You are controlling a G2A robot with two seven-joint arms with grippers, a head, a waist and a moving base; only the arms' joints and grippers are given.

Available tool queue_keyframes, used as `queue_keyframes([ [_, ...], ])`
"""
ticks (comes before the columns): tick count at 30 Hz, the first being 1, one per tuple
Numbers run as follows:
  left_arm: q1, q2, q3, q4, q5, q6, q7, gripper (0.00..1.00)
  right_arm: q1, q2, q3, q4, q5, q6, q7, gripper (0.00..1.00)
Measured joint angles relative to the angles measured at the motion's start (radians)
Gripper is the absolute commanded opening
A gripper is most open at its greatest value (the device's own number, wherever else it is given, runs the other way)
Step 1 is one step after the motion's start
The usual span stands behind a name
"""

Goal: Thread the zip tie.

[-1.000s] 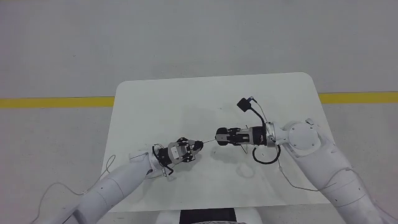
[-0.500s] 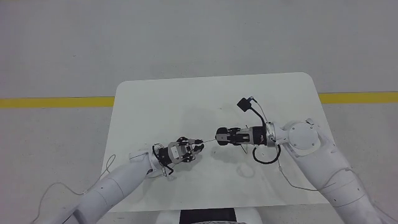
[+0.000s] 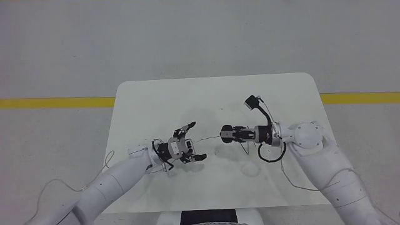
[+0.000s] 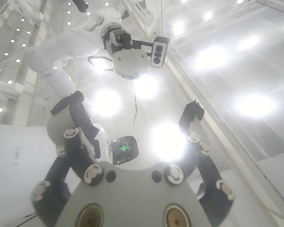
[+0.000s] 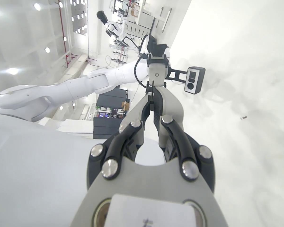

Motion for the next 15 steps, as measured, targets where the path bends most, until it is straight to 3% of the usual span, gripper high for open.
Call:
queue_keyframes([
  [6, -0.032, 0.027, -0.021, -0.058, 0.008, 0.000, 0.083, 1.00, 0.012, -0.013, 0.014, 0.096, 0.163, 0.000, 0.074, 0.00],
  [9, -0.031, 0.028, -0.022, -0.061, 0.010, 0.000, 0.087, 1.00, 0.025, -0.018, 0.012, 0.141, 0.206, 0.000, 0.089, 0.00],
  [15, -0.031, 0.028, -0.022, -0.060, 0.009, 0.000, 0.086, 1.00, 0.026, -0.018, 0.012, 0.143, 0.204, 0.000, 0.088, 0.00],
])
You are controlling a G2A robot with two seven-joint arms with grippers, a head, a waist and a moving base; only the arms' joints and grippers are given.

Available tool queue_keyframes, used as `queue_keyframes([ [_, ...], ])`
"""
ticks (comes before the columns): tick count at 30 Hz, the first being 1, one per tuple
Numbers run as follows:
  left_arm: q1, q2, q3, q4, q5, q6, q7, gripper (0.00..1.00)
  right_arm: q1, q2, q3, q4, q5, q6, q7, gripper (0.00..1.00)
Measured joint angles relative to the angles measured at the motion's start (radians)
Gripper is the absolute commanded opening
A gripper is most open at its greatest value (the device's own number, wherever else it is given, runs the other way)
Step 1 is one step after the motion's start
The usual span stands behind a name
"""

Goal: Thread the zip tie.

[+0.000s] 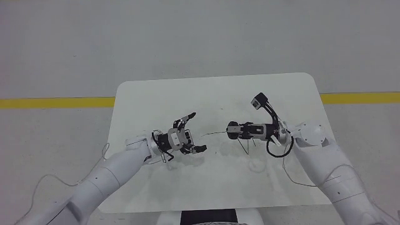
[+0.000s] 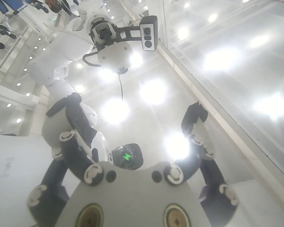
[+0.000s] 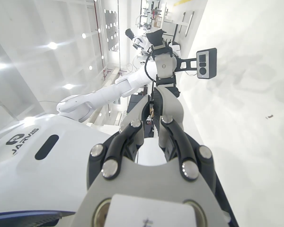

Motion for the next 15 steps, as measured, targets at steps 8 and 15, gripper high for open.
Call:
queue_keyframes([
  [8, -0.004, 0.010, -0.019, -0.081, 0.190, -0.168, 0.098, 1.00, -0.009, -0.002, 0.000, -0.005, 0.063, 0.055, -0.023, 0.00],
  [15, 0.022, 0.027, -0.054, -0.156, 0.370, -0.324, 0.178, 1.00, 0.003, -0.004, 0.011, 0.053, 0.199, 0.149, 0.036, 0.00],
])
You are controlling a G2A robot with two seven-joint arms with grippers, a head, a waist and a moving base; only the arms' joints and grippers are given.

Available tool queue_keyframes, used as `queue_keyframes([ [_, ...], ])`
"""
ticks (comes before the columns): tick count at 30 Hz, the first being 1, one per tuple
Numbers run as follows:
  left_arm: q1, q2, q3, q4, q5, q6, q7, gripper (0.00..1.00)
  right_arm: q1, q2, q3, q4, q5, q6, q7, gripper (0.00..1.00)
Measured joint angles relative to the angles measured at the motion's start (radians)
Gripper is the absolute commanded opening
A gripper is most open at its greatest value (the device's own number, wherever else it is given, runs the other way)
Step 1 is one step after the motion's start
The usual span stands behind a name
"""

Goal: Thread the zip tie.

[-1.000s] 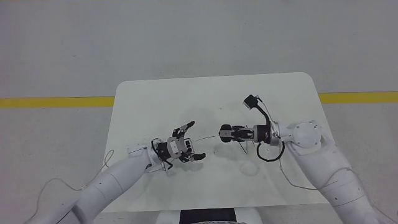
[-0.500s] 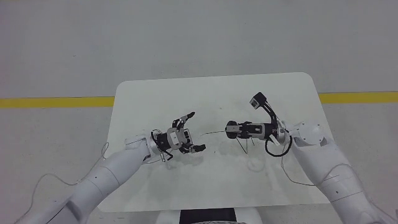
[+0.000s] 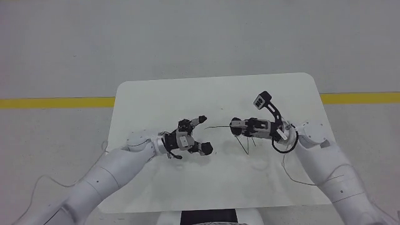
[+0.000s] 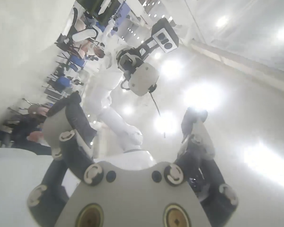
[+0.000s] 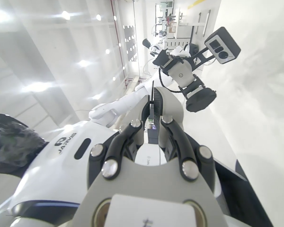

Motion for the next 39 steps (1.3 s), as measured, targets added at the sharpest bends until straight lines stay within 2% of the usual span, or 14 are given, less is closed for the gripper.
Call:
queue_keyframes([
  [3, 0.018, 0.004, -0.019, -0.022, 0.024, -0.051, 0.000, 1.00, 0.010, -0.001, -0.004, 0.026, 0.010, 0.019, 0.010, 0.00],
  [7, 0.035, 0.010, -0.046, -0.035, 0.033, -0.082, -0.003, 1.00, 0.022, -0.002, -0.009, 0.048, -0.002, 0.023, 0.017, 0.00],
  [11, 0.045, 0.016, -0.067, -0.062, 0.082, -0.109, -0.003, 1.00, 0.032, -0.002, -0.017, 0.069, -0.017, 0.045, 0.021, 0.00],
  [15, 0.046, 0.022, -0.068, -0.093, 0.179, -0.121, 0.000, 1.00, 0.043, -0.005, -0.031, 0.084, -0.018, 0.075, 0.030, 0.00],
  [24, 0.047, 0.021, -0.065, -0.099, 0.173, -0.125, 0.007, 1.00, 0.040, -0.005, -0.032, 0.082, -0.020, 0.076, 0.023, 0.00],
  [28, 0.054, 0.023, -0.066, -0.137, 0.256, -0.154, 0.040, 1.00, 0.032, -0.006, -0.036, 0.077, -0.012, 0.111, -0.012, 0.00],
  [33, 0.061, 0.034, -0.080, -0.185, 0.409, -0.187, 0.106, 1.00, 0.040, -0.007, -0.037, 0.100, 0.020, 0.171, 0.004, 0.00],
  [39, 0.089, 0.049, -0.106, -0.255, 0.560, -0.228, 0.181, 1.00, 0.055, -0.009, -0.045, 0.132, 0.055, 0.241, 0.043, 0.00],
])
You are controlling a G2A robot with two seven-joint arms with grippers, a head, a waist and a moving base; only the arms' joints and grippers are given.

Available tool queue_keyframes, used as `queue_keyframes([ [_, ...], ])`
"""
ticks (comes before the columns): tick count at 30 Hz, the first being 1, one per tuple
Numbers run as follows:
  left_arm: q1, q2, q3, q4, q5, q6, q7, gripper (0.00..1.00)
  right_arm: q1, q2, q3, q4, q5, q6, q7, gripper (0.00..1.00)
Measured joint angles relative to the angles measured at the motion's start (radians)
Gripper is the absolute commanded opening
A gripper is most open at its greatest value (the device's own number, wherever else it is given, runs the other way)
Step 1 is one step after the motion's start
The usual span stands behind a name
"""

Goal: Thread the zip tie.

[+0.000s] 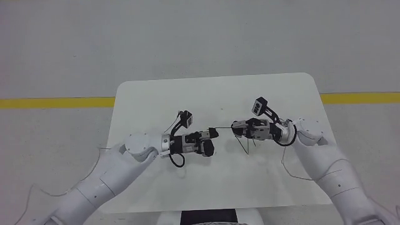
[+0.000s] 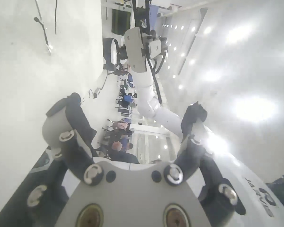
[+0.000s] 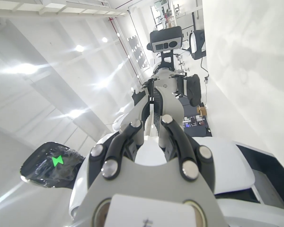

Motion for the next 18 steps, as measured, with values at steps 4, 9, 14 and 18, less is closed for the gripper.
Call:
queue_keyframes([
  [4, 0.016, 0.006, -0.014, -0.021, 0.054, -0.024, 0.029, 1.00, 0.015, -0.002, -0.012, 0.023, 0.021, 0.055, 0.040, 0.00],
  [9, 0.016, 0.006, -0.014, -0.021, 0.054, -0.023, 0.029, 1.00, 0.021, -0.002, -0.014, 0.028, 0.024, 0.066, 0.051, 0.00],
  [14, 0.016, 0.006, -0.014, -0.021, 0.054, -0.023, 0.030, 1.00, 0.015, -0.002, -0.016, 0.017, 0.016, 0.067, 0.034, 0.00],
  [18, 0.024, 0.005, -0.015, -0.035, 0.075, -0.028, 0.057, 1.00, 0.008, 0.000, -0.017, -0.001, 0.024, 0.111, 0.038, 0.00],
])
